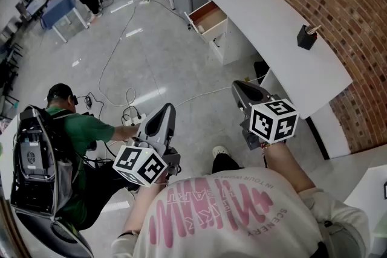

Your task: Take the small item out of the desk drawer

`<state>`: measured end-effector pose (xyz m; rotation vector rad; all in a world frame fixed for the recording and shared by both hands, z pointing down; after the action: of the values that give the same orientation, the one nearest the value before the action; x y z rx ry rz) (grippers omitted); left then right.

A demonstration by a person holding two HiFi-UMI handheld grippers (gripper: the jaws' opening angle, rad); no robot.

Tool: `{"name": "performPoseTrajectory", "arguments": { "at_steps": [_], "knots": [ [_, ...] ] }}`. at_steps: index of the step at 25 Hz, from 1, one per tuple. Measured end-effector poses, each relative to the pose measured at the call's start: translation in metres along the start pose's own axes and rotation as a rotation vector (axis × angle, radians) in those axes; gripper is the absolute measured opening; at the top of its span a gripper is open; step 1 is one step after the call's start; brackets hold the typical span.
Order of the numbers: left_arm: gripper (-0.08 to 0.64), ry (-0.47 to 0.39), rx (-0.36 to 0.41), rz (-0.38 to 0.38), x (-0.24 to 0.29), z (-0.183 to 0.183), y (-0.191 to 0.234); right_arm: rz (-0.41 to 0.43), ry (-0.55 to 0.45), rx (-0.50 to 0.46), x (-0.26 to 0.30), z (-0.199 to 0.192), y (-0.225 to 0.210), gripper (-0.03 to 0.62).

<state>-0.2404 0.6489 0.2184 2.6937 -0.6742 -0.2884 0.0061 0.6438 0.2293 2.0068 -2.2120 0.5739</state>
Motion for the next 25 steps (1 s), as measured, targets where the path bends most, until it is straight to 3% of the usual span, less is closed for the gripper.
{"name": "performPoseTrajectory", "arguments": {
  "at_steps": [6, 15, 25],
  "knots": [
    [0.005, -0.003, 0.002, 0.004, 0.012, -0.037, 0.019, 0.010, 0.008, 0.003, 0.022, -0.029, -0.020, 0.011],
    [0.005, 0.013, -0.040, 0.019, 0.005, -0.009, 0.029, 0.005, 0.038, -0.001, 0.028, -0.007, 0.000, 0.011],
    [0.005, 0.030, -0.091, 0.111, 0.028, -0.025, 0.072, 0.058, 0.120, -0.011, 0.097, -0.015, -0.020, 0.012]
  ]
}}
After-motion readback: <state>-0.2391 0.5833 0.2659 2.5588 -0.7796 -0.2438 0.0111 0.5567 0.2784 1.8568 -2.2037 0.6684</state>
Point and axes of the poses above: the fingertips, and each gripper's own axes: x forward along the fingers, y to its left, z out of its top, the point moved 6 cm from there along -x, backward along the fingers, and after that the axes turned 14 degrees about -z, right-handed, at the moved point
